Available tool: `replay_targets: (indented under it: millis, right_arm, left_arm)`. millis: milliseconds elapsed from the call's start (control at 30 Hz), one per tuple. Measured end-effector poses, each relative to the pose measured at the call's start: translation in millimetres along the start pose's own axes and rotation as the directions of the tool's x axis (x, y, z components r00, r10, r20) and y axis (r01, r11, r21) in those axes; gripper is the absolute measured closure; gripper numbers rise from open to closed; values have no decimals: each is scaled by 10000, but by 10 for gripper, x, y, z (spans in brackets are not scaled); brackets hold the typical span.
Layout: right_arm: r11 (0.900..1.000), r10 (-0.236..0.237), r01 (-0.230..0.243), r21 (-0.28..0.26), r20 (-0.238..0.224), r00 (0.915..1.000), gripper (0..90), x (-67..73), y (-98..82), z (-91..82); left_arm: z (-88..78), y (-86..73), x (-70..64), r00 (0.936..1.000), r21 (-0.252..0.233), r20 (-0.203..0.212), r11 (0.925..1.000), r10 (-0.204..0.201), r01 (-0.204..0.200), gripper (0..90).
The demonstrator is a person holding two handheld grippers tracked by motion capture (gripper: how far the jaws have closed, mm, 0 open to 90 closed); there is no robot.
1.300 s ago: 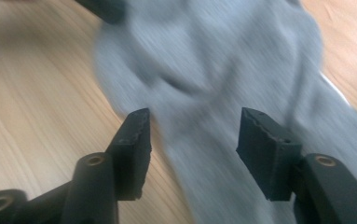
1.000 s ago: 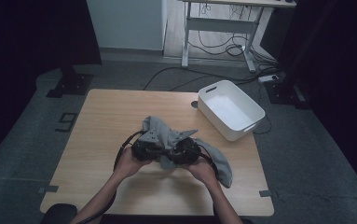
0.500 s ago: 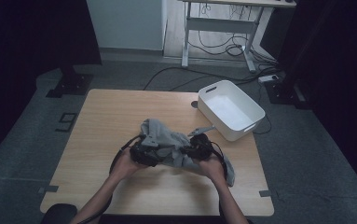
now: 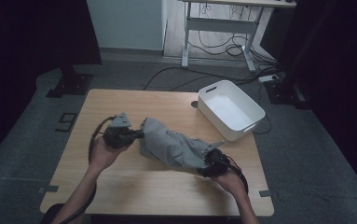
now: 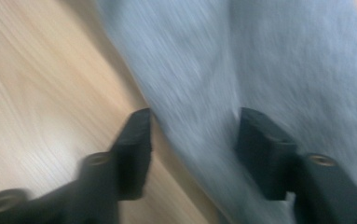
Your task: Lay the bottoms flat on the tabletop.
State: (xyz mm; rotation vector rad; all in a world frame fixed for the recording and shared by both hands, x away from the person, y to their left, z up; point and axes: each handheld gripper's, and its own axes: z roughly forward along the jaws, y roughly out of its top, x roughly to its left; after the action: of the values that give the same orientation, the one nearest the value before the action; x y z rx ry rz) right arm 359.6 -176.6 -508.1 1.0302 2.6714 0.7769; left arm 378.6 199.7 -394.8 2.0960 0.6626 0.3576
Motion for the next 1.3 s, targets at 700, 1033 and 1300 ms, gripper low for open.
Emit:
replay_targets:
  millis: [700, 1033, 1300]
  right_arm:
    - [9800, 1175, -1195, -1591, -223, 9928, 504, -83, -223, -710]
    - [9819, 1570, -1504, -1148, 509, 9863, 387, -334, 119, -64]
    - [9901, 1351, -1337, -424, 318, 9903, 820, -179, 12, 171]
  left_arm:
    - [-655, -989, 233, 9850, 585, 399, 9845, -1680, 1656, 474]
    - [477, -795, 513, 9776, 2160, -1490, 9598, -1490, 1792, 439]
    - [310, -979, 353, 9849, 2589, -1007, 9521, -1407, 1624, 838]
